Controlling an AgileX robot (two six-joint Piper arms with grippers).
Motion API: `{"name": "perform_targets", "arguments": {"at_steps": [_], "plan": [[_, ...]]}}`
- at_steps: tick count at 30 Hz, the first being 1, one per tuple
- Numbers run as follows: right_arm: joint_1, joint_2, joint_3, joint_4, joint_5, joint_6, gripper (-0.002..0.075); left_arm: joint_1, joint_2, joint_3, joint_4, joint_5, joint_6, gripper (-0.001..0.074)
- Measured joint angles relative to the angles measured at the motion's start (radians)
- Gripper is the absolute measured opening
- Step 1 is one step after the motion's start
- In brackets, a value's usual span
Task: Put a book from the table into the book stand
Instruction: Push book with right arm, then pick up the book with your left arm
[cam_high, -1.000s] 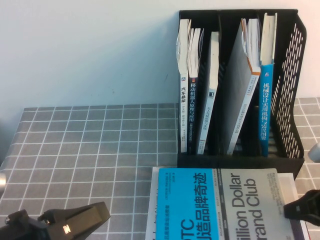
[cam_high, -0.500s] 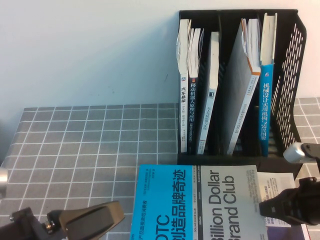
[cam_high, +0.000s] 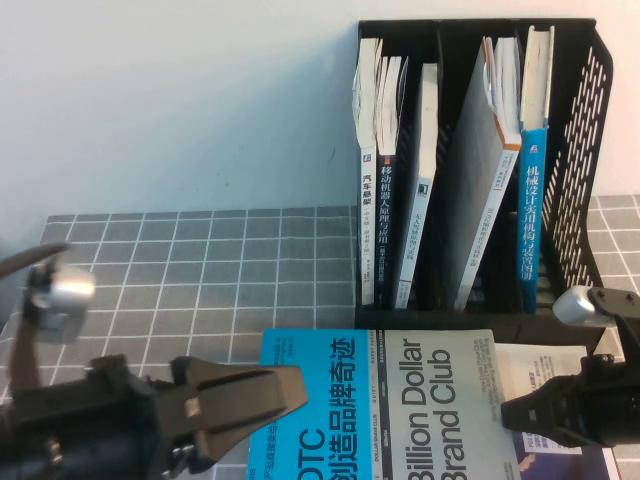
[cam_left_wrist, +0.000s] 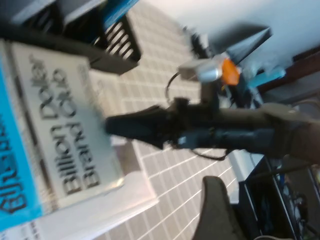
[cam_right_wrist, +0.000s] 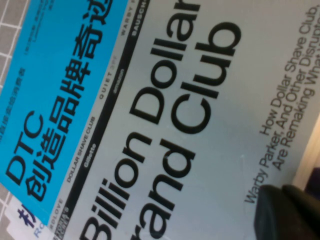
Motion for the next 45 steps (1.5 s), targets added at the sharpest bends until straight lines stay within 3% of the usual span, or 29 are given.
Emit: {"name": "perform_targets", "arguments": {"at_steps": [4, 12, 17, 22, 31, 45], "plan": [[0.0, 0.0, 0.0, 0.0, 0.004, -0.021, -0.0003, 0.05, 0.123, 0.0, 0.017, 0.043, 0.0, 0.0408], [0.0, 0.0, 0.0, 0.0, 0.004, -0.032, -0.0003, 0.344, 0.354, -0.004, 0.064, 0.262, 0.131, 0.0414], [0.0, 0.0, 0.0, 0.0, 0.004, -0.034, -0.0003, 0.441, 0.49, -0.01, 0.064, 0.302, 0.241, 0.0414], [0.0, 0.0, 0.0, 0.0, 0.004, -0.036, -0.0003, 0.45, 0.647, -0.01, 0.046, 0.323, 0.349, 0.043], [0.0, 0.0, 0.0, 0.0, 0.004, -0.036, -0.0003, 0.45, 0.896, -0.018, -0.091, 0.367, 0.532, 0.0553], [0.0, 0.002, 0.0, 0.0, 0.004, -0.041, -0.0003, 0.423, 0.995, -0.022, -0.209, 0.428, 0.664, 0.0563]]}}
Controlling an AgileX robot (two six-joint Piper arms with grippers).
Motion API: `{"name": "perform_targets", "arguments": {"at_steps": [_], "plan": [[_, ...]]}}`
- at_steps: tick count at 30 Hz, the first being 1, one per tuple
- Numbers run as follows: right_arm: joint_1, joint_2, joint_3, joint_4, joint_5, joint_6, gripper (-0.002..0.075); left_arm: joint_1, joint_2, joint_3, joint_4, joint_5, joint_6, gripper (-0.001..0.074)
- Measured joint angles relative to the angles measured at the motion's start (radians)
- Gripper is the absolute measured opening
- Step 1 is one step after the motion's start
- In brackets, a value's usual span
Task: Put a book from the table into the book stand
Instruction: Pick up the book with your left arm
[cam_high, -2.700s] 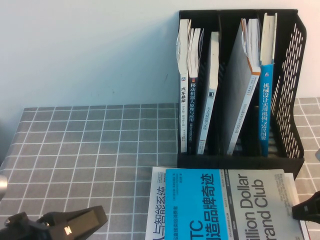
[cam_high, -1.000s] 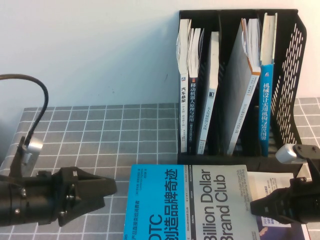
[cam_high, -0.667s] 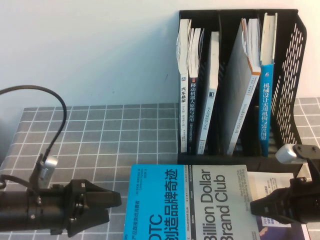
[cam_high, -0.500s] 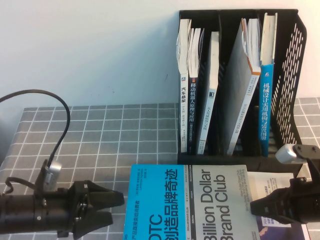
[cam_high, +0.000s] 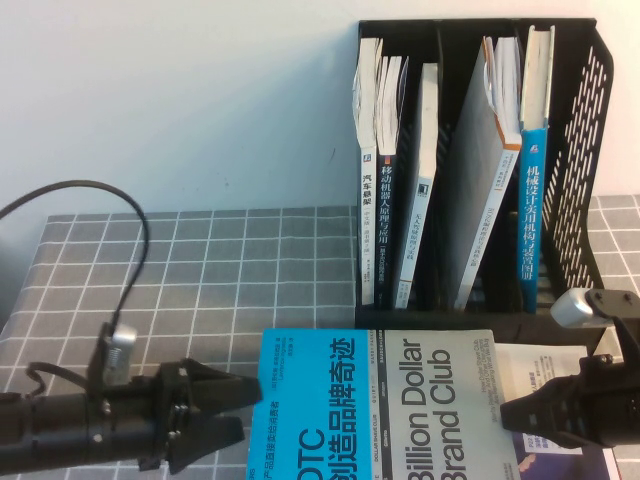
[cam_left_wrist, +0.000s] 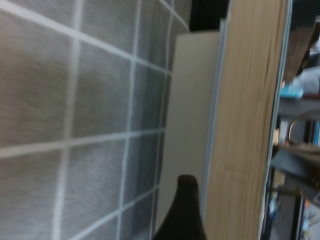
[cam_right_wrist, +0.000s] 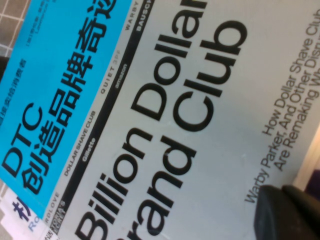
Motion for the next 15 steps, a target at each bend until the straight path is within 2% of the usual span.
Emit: {"name": "perform_targets", "arguments": {"at_steps": [7, 15], "plan": [[0.0, 0.0, 0.0, 0.0, 0.0, -0.004, -0.0003, -0.086, 0.0, 0.0, -0.005, -0.023, 0.055, 0.0563], [0.0, 0.0, 0.0, 0.001, 0.0, -0.006, -0.0003, -0.106, 0.002, 0.0, -0.033, -0.026, 0.064, 0.0563]]}}
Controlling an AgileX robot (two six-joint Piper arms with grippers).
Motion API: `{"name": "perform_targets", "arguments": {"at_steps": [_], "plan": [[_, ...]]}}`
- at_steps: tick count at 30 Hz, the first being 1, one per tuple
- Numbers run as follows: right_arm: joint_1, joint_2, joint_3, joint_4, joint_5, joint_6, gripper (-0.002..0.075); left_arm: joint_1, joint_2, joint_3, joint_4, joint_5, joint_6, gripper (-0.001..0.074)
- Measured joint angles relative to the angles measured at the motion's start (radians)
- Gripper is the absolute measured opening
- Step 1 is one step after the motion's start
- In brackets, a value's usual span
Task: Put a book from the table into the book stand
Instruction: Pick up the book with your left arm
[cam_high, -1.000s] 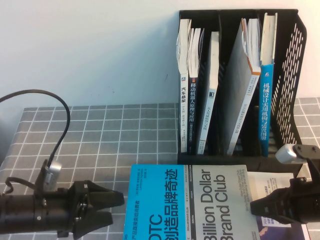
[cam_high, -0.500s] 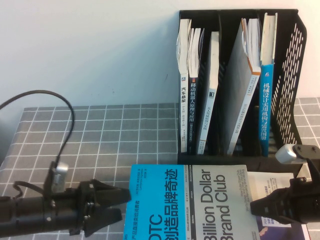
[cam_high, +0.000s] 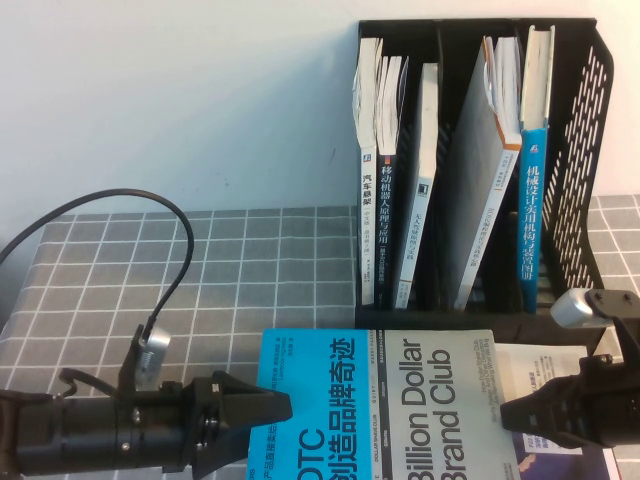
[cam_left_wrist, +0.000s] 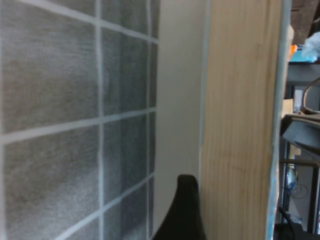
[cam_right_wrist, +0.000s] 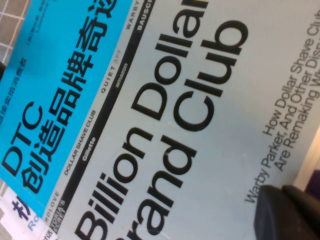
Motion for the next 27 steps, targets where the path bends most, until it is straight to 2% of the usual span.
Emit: {"name": "perform_targets", "arguments": {"at_steps": [22, 27], "plan": [[0.0, 0.0, 0.0, 0.002, 0.001, -0.003, -0.0003, -0.017, 0.001, 0.0, -0.004, 0.007, 0.027, 0.0561], [0.0, 0.0, 0.0, 0.002, 0.002, -0.003, -0.0003, -0.017, 0.001, 0.0, -0.004, 0.002, 0.027, 0.0515]]}}
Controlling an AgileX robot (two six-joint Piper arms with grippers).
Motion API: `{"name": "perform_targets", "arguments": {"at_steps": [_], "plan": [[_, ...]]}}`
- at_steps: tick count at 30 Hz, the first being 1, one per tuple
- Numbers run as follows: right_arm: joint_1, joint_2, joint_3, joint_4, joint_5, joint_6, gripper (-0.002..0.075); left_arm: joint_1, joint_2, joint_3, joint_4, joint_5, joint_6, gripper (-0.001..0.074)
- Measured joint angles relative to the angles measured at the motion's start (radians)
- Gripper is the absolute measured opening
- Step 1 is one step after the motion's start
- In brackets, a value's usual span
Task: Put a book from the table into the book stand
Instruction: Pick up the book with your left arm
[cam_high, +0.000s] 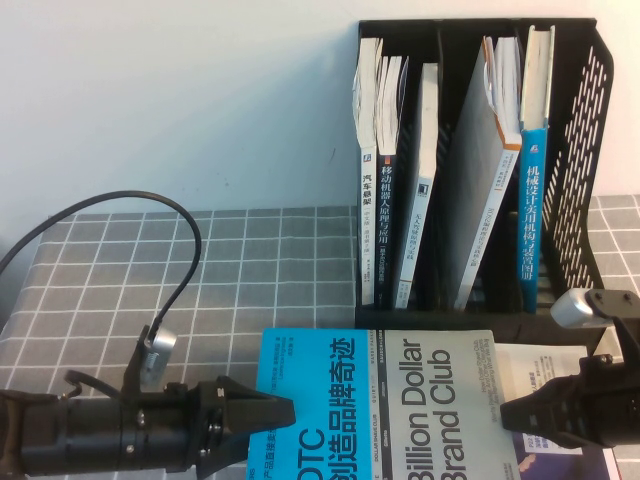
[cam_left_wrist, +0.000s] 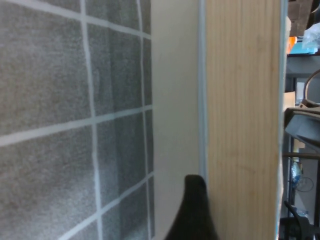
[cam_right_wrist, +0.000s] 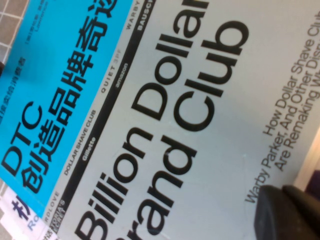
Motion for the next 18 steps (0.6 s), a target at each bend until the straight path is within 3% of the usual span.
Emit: {"name": "perform_targets", "arguments": {"at_steps": [6, 11, 18], "plan": [[0.0, 0.0, 0.0, 0.001, 0.011, 0.0, -0.0003, 0.0, 0.002, 0.0, 0.0, -0.037, 0.0, 0.0391], [0.0, 0.0, 0.0, 0.001, 0.011, -0.002, -0.0003, 0.0, 0.004, 0.0, 0.0, -0.055, 0.004, 0.0207], [0.0, 0.0, 0.0, -0.009, 0.011, -0.023, -0.0003, 0.006, 0.004, 0.0, 0.0, -0.029, 0.038, 0.02]]}}
